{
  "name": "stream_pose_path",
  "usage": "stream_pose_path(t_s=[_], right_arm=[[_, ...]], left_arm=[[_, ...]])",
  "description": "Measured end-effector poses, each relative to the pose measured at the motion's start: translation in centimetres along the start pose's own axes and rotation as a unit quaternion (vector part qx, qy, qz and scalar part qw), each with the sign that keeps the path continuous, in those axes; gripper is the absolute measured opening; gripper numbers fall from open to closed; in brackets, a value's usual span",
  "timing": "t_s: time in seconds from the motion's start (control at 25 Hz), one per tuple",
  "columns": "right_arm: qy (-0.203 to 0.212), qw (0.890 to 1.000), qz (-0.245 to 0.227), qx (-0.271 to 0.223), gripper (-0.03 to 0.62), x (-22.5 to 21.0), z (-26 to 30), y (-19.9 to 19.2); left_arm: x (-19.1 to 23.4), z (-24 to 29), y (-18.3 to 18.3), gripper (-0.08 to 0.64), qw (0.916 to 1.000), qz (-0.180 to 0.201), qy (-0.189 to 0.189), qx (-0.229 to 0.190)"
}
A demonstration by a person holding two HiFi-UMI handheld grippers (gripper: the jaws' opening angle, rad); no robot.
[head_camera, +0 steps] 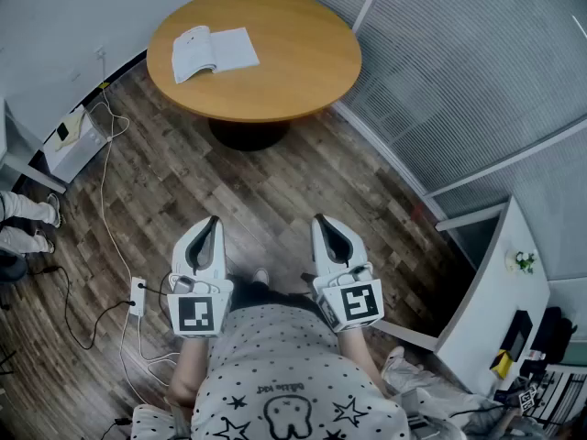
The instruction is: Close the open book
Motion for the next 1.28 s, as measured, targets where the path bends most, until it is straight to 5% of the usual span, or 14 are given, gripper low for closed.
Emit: stream_pose_path(t_s=[0.88, 1.28], right_arm=[[0.007, 1.0, -0.008, 0.003, 0.005, -0.5, -1.5, 0.2], [-0.029, 0.999, -0.036, 0.021, 0.005, -3.0, -1.2, 0.1]], left_arm=[[-1.1, -0.8, 0.8, 0.009, 0.9998, 0.014, -0.011, -0.011], [0.1, 0.7, 0.2, 0.009, 0.9999, -0.004, -0.006, -0.011]])
Point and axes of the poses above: the fingertips, and each gripper's own axes: z forward along the fingers, x to its left, y out of its top, the point moved 9 cm from there along -z, backward along the fingers, and after that the axes turned 1 degree about -x, right-handed, at the moved point
